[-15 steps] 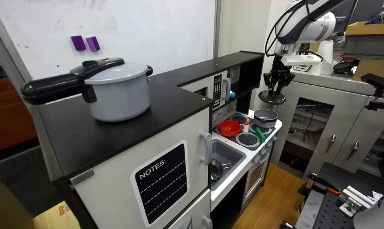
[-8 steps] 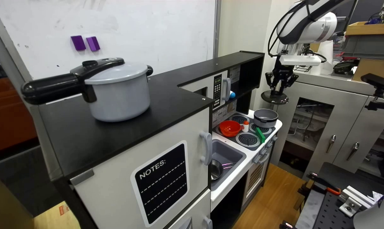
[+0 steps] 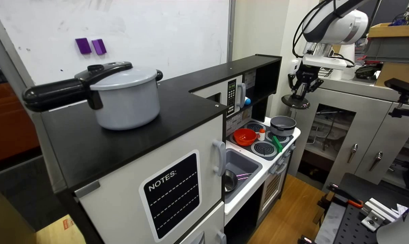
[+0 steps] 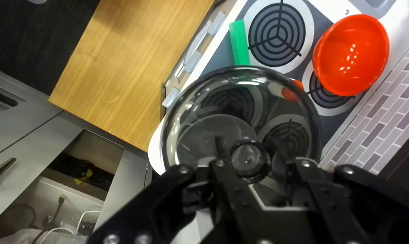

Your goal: Put the lid on the pot

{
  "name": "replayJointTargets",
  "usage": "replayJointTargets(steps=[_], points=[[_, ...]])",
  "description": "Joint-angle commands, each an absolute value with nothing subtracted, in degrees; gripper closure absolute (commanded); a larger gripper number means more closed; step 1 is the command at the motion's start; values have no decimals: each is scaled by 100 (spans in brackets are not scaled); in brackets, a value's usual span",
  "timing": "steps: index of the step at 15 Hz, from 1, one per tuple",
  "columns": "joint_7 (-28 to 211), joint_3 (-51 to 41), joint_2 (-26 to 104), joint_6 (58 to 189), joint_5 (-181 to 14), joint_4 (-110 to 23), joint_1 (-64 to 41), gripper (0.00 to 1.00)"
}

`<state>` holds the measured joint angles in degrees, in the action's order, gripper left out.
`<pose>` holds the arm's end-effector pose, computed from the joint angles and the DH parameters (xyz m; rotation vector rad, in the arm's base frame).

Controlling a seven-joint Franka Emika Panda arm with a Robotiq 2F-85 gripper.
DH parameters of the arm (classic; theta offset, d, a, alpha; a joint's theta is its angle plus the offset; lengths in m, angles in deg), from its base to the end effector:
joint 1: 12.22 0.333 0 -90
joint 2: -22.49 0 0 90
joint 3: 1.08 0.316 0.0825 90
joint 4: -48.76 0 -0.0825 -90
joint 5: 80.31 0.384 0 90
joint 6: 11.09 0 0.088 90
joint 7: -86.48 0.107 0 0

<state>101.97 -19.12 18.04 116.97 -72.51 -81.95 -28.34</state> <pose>0.4220 -0.2825 0.3880 -2.6817 1.3767 -0.0719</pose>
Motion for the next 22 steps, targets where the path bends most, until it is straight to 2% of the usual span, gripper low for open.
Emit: replayJointTargets(steps=[1, 10, 11, 16, 17, 22], points=[[10281, -1850, 1819, 11628, -7179, -8134, -2865, 92], [10458, -1767, 1820, 11682, -7323, -8184, -2851, 92], [10467, -1760, 1823, 11683, -7324, -8187, -2848, 67], [10467, -1761, 1824, 11683, -7323, -8191, -2849, 67], [10467, -1761, 1824, 11683, -7323, -8191, -2850, 92], [11448, -1361, 2319, 12128, -7543, -8156, -2540, 92]])
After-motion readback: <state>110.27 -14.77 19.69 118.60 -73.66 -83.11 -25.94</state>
